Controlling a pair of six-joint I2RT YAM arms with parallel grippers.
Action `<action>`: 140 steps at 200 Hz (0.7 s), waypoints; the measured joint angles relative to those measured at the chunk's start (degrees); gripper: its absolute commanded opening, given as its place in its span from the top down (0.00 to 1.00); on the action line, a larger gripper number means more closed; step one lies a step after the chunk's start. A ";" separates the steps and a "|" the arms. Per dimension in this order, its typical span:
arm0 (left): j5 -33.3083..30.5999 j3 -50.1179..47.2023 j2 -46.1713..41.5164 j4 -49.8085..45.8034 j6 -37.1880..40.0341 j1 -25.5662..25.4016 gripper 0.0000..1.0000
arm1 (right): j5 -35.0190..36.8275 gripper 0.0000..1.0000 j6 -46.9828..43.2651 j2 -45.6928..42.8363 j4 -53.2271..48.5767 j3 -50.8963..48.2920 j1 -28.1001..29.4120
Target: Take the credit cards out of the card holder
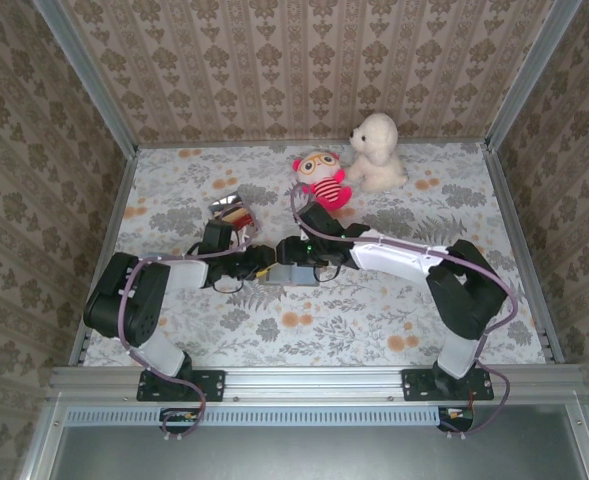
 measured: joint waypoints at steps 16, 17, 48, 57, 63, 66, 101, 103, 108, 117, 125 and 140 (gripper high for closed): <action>0.87 0.00 0.00 0.92 -0.42 -0.50 0.58 | 2.10 0.43 0.52 -2.58 0.07 -1.75 -0.35; 0.92 0.02 0.00 0.96 -0.46 -0.52 0.58 | 2.23 0.43 0.57 -2.69 0.09 -1.84 -0.37; 1.68 0.90 0.00 1.73 -1.31 -2.75 0.58 | 7.34 0.42 1.31 -7.74 -0.17 -5.55 -1.05; 1.77 1.57 0.00 2.03 -1.57 -3.76 0.58 | 8.83 0.42 1.68 -9.07 -0.24 -6.40 -1.33; 1.79 2.08 0.09 2.23 -1.70 -4.39 0.58 | 9.79 0.42 2.01 -9.99 -0.26 -6.99 -1.57; 1.81 2.38 0.13 2.47 -1.88 -4.81 0.58 | 10.19 0.42 2.16 -10.34 -0.26 -7.21 -1.66; 1.99 5.31 2.27 4.11 -2.75 -8.50 0.57 | 13.11 0.41 3.26 -12.72 -0.31 -8.81 -2.89; 1.99 5.51 2.56 4.15 -2.75 -8.70 0.57 | 13.20 0.41 3.37 -12.74 -0.31 -8.85 -2.91; 1.99 5.99 3.13 4.31 -2.89 -9.07 0.57 | 13.33 0.41 3.45 -12.74 -0.31 -8.90 -2.99; 1.99 6.78 4.22 4.44 -2.95 -9.57 0.57 | 13.60 0.41 3.65 -12.74 -0.33 -9.03 -2.99; 1.97 7.39 5.25 4.46 -2.95 -9.94 0.59 | 13.77 0.41 3.82 -12.74 -0.37 -9.09 -3.04; 1.92 7.96 6.73 4.28 -2.82 -10.36 0.65 | 13.97 0.42 3.87 -12.74 -0.52 -9.09 -3.04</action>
